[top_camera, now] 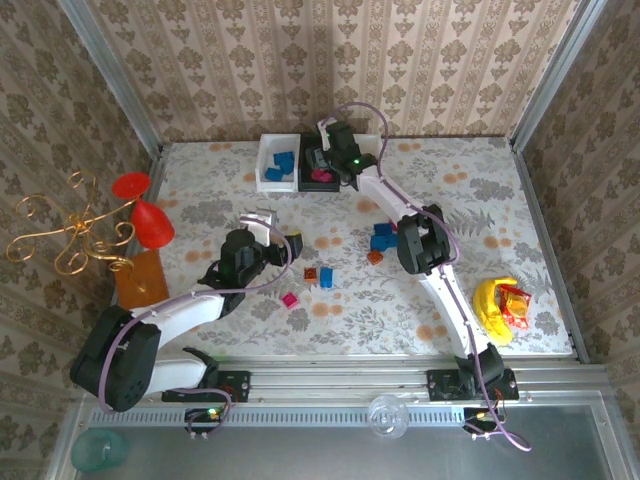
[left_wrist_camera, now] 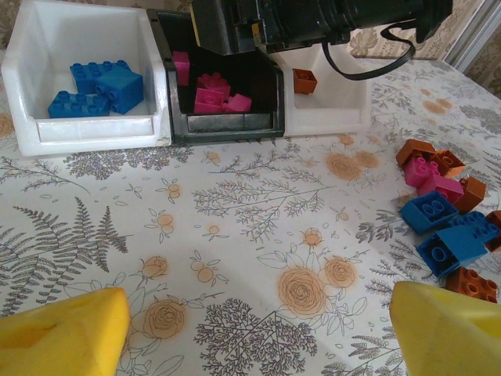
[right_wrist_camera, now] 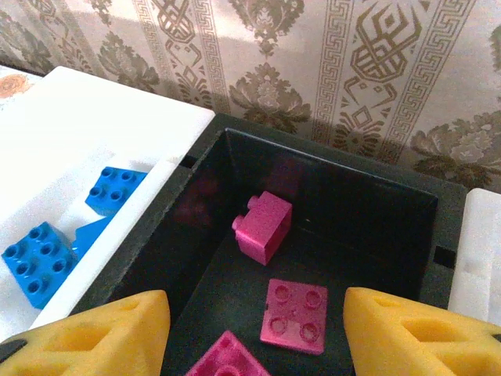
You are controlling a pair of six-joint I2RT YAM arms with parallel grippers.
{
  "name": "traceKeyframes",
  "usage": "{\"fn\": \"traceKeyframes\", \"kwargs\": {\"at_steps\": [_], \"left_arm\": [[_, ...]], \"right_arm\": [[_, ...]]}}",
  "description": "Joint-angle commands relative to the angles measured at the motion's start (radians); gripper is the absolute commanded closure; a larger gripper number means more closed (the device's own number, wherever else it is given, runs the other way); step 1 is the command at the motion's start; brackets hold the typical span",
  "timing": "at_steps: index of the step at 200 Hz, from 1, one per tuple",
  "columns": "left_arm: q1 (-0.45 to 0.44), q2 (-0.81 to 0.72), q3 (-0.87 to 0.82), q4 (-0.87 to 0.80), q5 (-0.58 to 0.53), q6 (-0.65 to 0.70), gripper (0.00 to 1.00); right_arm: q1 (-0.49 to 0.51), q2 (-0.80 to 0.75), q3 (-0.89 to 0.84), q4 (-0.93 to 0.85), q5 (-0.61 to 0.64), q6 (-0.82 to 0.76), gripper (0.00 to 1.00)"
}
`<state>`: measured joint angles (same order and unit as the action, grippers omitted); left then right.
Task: Sort the legos into containers by color
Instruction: Place the lego in the container.
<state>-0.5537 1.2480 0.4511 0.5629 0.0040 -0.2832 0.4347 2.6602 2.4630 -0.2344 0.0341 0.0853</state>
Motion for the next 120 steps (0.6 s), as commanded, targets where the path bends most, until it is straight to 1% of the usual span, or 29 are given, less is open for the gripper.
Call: {"fn": "traceKeyframes", "kwargs": {"at_steps": [1,10,28,49,74,89,101,120], "left_arm": [[0.007,-0.015,-0.012,0.019,0.024,-0.002,0.12],[0.008,-0.015,-0.014,0.021,0.035,-0.003,0.12],[0.008,-0.013,-0.012,0.022,0.06,-0.002,0.13],[0.009,-0.012,0.003,0.0,0.11,-0.001,0.13],[0.011,-0.002,0.05,-0.071,0.15,-0.024,0.14],[0.009,0.001,0.086,-0.136,0.154,-0.044,0.15],[0.005,0.012,0.134,-0.22,0.146,-0.049,0.16],[-0.007,0.028,0.225,-0.399,0.113,-0.054,0.17]], "right_arm": [[-0.001,-0.176,-0.132,-0.004,-0.075,0.004,0.37],[0.001,-0.245,-0.225,0.036,-0.105,0.01,0.36],[0.007,-0.397,-0.466,0.13,-0.134,0.017,0.36],[0.013,-0.583,-0.75,0.23,-0.135,0.04,0.35],[0.021,-0.789,-1.047,0.282,-0.139,0.102,0.34],[0.033,-0.895,-1.195,0.302,-0.128,0.133,0.33],[0.043,-0.97,-1.298,0.289,-0.105,0.144,0.31],[0.047,-1.068,-1.406,0.237,-0.087,0.152,0.24]]}}
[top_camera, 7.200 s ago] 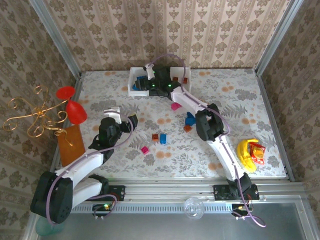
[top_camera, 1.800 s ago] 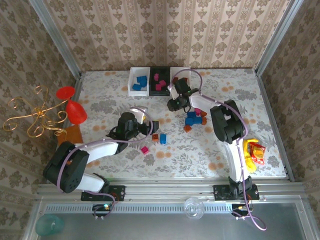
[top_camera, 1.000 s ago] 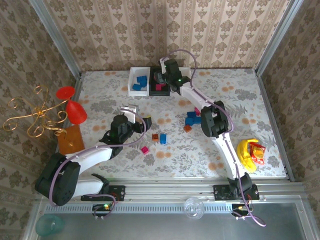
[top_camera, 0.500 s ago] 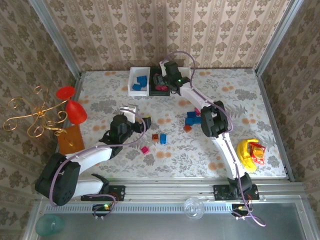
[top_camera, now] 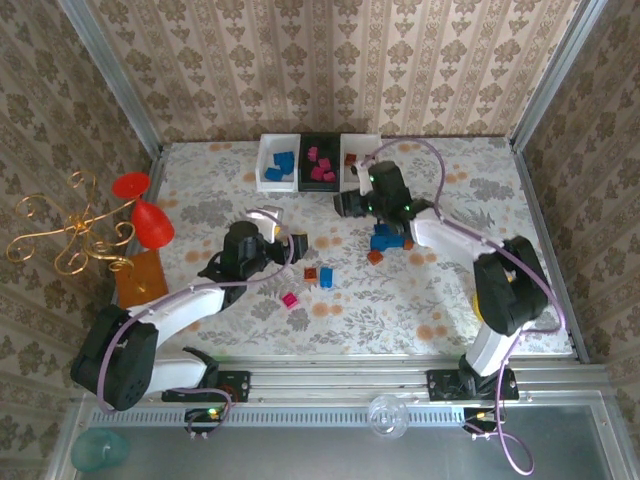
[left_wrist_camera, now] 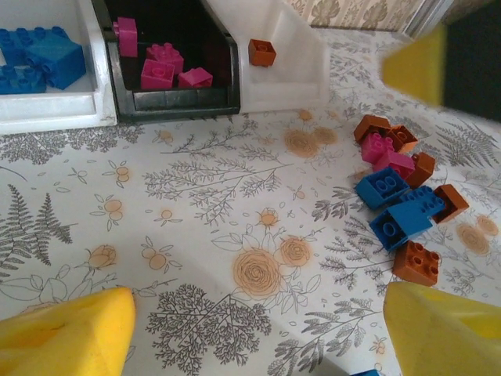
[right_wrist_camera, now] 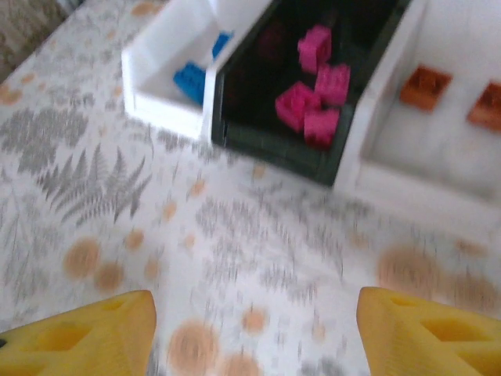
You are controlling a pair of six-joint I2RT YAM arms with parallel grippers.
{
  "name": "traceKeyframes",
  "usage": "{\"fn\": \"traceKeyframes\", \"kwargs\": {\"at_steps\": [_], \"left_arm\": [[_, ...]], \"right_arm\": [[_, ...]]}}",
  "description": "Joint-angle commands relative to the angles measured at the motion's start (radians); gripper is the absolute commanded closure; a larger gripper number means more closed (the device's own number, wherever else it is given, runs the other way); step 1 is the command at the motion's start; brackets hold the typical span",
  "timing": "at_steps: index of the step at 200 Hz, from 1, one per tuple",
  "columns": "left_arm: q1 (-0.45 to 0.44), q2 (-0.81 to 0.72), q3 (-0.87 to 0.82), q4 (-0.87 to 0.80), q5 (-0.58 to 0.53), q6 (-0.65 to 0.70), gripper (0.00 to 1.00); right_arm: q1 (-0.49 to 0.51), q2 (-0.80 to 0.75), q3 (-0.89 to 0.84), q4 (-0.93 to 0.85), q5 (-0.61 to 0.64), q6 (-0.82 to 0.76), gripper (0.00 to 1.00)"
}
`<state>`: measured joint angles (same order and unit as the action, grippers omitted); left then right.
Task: Sort the legos into containers by color
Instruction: Place the lego in the container, then pick up the lego from the middle-left of the table.
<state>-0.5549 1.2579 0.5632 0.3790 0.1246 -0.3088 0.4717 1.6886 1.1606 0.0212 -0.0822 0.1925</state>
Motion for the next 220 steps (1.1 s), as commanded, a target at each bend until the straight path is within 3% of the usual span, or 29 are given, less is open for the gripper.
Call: {"fn": "traceKeyframes", "kwargs": {"at_steps": [1,42,76,108,131,185,220], "left_arm": [[-0.006,0.018,0.116,-0.224,-0.009,-0.029,0.17],[-0.051,-0.091,0.068,-0.401,-0.008,-0.046,0.17],[-0.145,-0.232,-0.019,-0.599,-0.061,-0.025,0.17],[-0.208,-0.296,-0.081,-0.638,-0.062,-0.051,0.19],[-0.224,-0.24,-0.07,-0.64,-0.059,-0.032,0.19],[-0.23,-0.062,-0.008,-0.641,-0.04,0.044,0.22],[-0.229,0.022,0.028,-0.638,-0.039,0.089,0.28]], "right_arm": [[0.01,-0.102,-0.108,-0.02,0.031,0.044,0.23],[0.012,-0.25,-0.243,-0.089,0.036,0.01,0.1],[0.015,-0.327,-0.343,-0.043,0.025,0.027,0.09],[0.015,-0.343,-0.416,0.05,0.042,0.047,0.09],[0.018,-0.334,-0.417,0.043,-0.012,0.03,0.09],[0.096,-0.384,-0.48,0.003,-0.273,-0.032,0.1],[0.109,-0.445,-0.574,0.089,-0.358,-0.032,0.09]]}}
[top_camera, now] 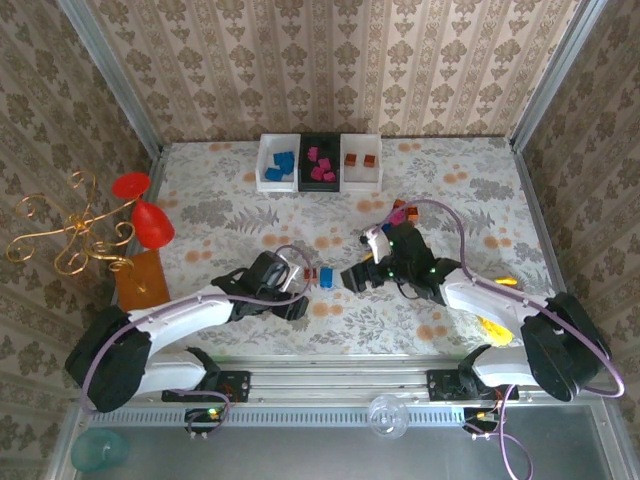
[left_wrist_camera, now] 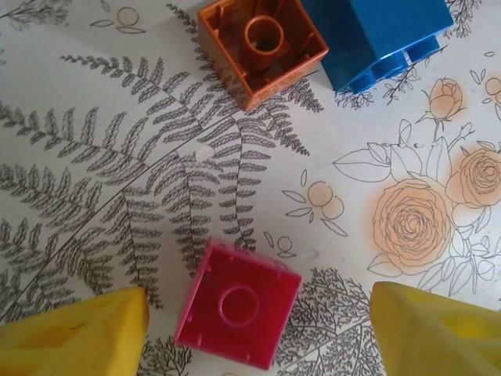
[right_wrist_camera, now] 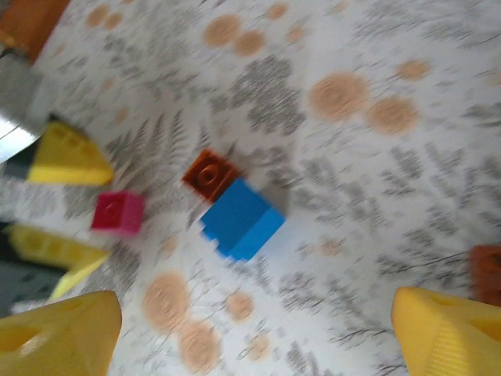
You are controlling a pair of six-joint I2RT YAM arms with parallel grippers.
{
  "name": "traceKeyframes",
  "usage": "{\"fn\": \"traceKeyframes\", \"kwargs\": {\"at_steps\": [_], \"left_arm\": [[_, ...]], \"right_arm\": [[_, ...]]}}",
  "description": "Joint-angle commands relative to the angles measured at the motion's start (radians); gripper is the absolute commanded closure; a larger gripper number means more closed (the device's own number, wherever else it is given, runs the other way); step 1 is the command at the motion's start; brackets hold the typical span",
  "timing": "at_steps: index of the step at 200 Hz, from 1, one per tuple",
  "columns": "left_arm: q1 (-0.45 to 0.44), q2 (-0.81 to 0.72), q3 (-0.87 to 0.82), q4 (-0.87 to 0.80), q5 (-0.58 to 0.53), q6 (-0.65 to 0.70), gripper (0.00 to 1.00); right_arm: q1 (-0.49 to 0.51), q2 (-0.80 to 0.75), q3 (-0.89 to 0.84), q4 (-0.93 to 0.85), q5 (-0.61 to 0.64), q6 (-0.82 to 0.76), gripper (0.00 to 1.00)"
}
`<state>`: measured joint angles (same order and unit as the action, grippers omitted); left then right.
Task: Sort the legos into containers by color
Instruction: Pick up the lego from the middle-left of the table.
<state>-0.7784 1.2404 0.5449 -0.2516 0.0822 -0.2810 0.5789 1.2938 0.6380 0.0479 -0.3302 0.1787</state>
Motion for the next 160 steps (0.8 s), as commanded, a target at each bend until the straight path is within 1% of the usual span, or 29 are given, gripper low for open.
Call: {"fn": "traceKeyframes", "kwargs": {"at_steps": [1,35,53,88,133,160], "left_arm": [[-0.006,0.042,0.048,-0.008,0.002,0.062,0.28],[-0.006,0.106,0.074,-0.012,0.005,0.086,0.39],[-0.012,0.124,0.082,-0.032,-0.012,0.093,0.43],[-0.026,0.129,0.077,-0.046,-0.053,0.071,0.48],[-0.052,0.16,0.09,-0.061,-0.095,0.05,0.57],[-0.055,0.121,0.087,-0.012,-0.114,0.009,0.64]], "right_arm": [[0.002,-0.051,-0.053,0.065,-0.112,-0.018,0.09],[0.002,-0.068,-0.095,0.118,-0.1,-0.011,0.09],[0.002,-0.065,-0.105,0.128,-0.089,-0.014,0.09],[0.002,-0.055,-0.119,0.155,-0.084,-0.009,0.09],[0.002,-0.044,-0.13,0.181,-0.066,-0.004,0.09],[0.002,-0.035,-0.135,0.2,-0.081,-0.004,0.1]]}}
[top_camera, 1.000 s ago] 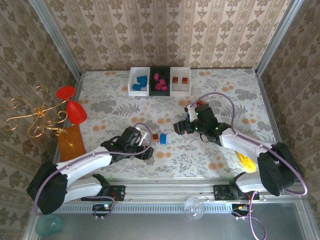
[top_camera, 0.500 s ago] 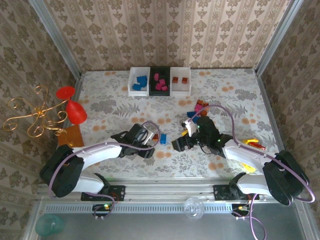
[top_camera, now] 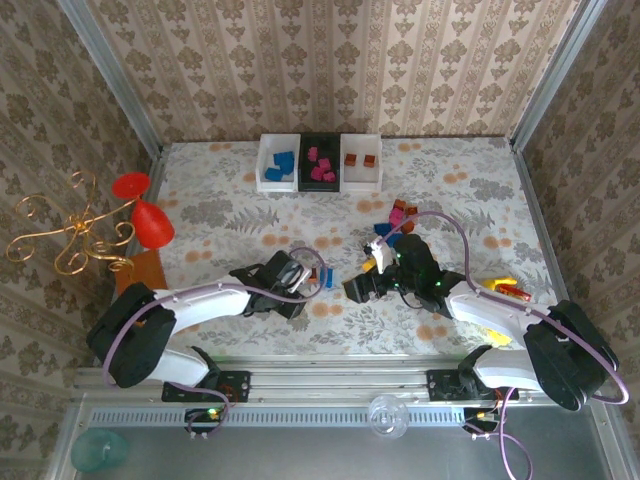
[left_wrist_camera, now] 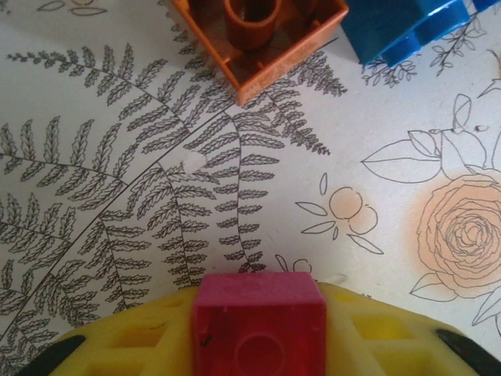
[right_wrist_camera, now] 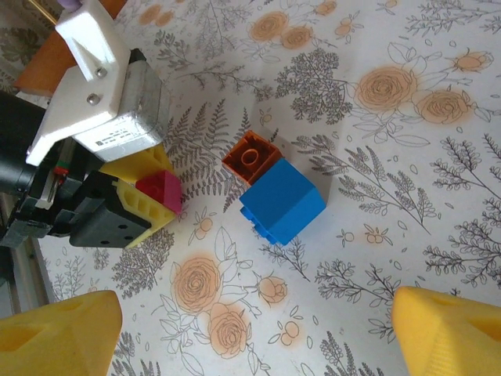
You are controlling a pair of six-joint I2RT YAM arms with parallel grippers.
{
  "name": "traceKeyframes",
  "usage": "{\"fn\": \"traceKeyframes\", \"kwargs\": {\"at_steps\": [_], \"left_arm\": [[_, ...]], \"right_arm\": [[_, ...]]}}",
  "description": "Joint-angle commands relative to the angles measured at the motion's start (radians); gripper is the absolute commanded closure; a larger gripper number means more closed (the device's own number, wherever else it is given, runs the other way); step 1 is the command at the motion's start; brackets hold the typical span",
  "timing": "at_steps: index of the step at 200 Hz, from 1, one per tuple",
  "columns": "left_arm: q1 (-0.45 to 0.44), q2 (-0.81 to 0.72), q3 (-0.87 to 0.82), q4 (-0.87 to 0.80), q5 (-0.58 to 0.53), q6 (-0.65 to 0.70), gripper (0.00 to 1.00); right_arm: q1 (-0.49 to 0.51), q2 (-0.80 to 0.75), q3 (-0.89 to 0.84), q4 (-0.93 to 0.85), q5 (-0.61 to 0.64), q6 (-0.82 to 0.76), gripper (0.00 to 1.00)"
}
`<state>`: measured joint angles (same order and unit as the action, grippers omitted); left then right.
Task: Sort the legos into containers by color
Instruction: Pick up the lego from the middle-left of the table, then place the lego in the container.
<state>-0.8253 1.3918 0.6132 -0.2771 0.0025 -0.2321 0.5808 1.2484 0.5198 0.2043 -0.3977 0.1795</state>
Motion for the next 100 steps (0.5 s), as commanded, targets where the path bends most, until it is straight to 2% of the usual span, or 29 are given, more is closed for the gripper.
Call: {"fn": "traceKeyframes", "kwargs": {"at_steps": [1,25,44,65,100], "left_arm": [[-0.008,-0.033,0.019,0.016,-0.035,-0.042,0.65],[0.015,-0.088,0.025,0.117,-0.045,-0.082,0.69],[0.067,-0.086,0.06,0.208,-0.037,-0.1,0.68],[0.127,-0.029,0.149,0.288,-0.038,-0.09,0.68],[0.193,0.174,0.399,0.339,-0.05,-0.027,0.68]], "right_arm": [[0.001,0.011,-0.017,0.044,-0.015,-0.005,0.1],[0.004,0.018,-0.009,0.085,-0.07,0.009,0.1],[0.008,0.022,0.034,0.075,-0.062,0.033,0.1],[0.01,0.013,0.068,0.061,0.075,0.089,0.1],[0.01,-0.002,0.103,0.037,0.312,0.129,0.09]]}}
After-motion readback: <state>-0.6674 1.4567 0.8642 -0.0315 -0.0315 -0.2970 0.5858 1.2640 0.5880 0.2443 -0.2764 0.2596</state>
